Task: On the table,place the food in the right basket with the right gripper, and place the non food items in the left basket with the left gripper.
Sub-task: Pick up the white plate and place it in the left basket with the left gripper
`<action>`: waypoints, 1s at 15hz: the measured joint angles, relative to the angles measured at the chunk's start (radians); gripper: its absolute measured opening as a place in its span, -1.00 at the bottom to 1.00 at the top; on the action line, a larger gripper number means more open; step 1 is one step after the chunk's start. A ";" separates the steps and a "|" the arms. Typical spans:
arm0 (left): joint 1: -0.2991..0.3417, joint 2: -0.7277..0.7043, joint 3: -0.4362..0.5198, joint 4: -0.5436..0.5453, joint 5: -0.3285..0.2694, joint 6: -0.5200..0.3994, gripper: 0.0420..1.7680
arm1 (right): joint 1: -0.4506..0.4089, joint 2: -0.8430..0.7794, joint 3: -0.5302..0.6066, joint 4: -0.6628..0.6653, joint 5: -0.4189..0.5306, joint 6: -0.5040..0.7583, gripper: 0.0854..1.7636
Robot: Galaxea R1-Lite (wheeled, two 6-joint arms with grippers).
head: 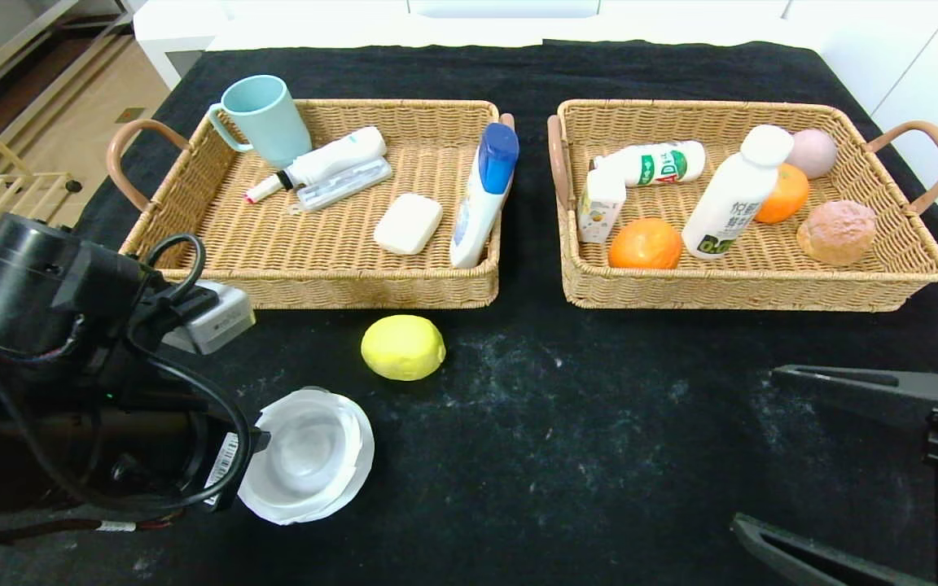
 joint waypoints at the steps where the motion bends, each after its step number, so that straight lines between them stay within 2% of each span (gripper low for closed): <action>1: -0.007 -0.024 0.000 -0.001 0.000 -0.003 -0.90 | 0.000 0.000 0.001 0.000 0.000 0.000 0.94; 5: -0.010 -0.096 -0.026 -0.014 0.004 -0.011 -0.90 | 0.000 0.002 0.002 -0.001 0.000 0.000 0.94; 7: -0.006 -0.110 -0.054 -0.074 0.006 -0.011 -0.90 | 0.000 0.003 0.002 -0.001 0.000 0.000 0.94; 13: 0.035 -0.058 -0.236 -0.151 0.009 -0.011 -0.90 | 0.000 0.004 0.003 -0.001 0.000 0.000 0.94; 15: 0.058 -0.012 -0.296 -0.213 0.008 -0.010 -0.90 | 0.000 0.004 0.003 -0.001 0.000 0.000 0.94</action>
